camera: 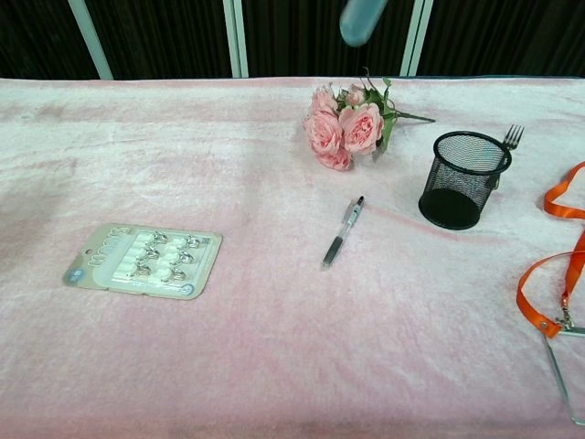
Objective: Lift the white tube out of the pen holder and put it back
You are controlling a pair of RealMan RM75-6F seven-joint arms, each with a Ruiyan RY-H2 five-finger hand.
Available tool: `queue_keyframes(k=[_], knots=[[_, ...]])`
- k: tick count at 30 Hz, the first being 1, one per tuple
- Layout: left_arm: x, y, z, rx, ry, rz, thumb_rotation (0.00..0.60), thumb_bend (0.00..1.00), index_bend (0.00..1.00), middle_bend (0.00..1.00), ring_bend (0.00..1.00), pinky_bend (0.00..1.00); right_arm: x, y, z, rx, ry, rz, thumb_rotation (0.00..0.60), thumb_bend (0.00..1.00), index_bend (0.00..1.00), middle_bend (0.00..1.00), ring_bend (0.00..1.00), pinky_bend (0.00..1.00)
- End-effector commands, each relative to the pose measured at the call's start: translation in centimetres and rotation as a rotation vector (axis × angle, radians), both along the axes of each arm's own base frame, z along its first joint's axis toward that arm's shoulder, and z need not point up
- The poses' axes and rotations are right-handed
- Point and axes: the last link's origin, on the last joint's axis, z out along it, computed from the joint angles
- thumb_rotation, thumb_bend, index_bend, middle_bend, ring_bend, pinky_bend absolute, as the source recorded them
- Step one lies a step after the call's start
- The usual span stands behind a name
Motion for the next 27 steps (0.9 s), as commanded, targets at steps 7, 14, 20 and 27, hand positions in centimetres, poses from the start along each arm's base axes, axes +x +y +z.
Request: queue_keyframes(k=[7, 14, 20, 27], knots=[[0.0, 0.0, -0.1, -0.003, -0.001, 0.007, 0.600, 0.35, 0.12, 0.03, 0.00, 0.04, -2.7, -0.2, -3.3, -0.293, 0.682, 0.275, 0.600, 0.35, 0.69, 0.05, 0.09, 0.17], [0.0, -0.1, 0.1, 0.003, 0.001, 0.010, 0.600, 0.35, 0.12, 0.03, 0.00, 0.04, -2.0, -0.2, -3.4, -0.493, 0.816, 0.285, 0.600, 0.35, 0.69, 0.05, 0.09, 0.17], [0.1, -0.1, 0.1, 0.005, 0.000, 0.010, 0.600, 0.35, 0.12, 0.03, 0.00, 0.04, 2.1, 0.8, -1.9, -0.328, 0.436, 0.091, 0.600, 0.35, 0.69, 0.05, 0.09, 0.17], [0.1, -0.1, 0.1, 0.006, -0.001, 0.009, 0.600, 0.35, 0.12, 0.03, 0.00, 0.04, 5.0, 1.3, 2.9, -0.013, -0.304, -0.021, 0.600, 0.35, 0.69, 0.05, 0.09, 0.17]])
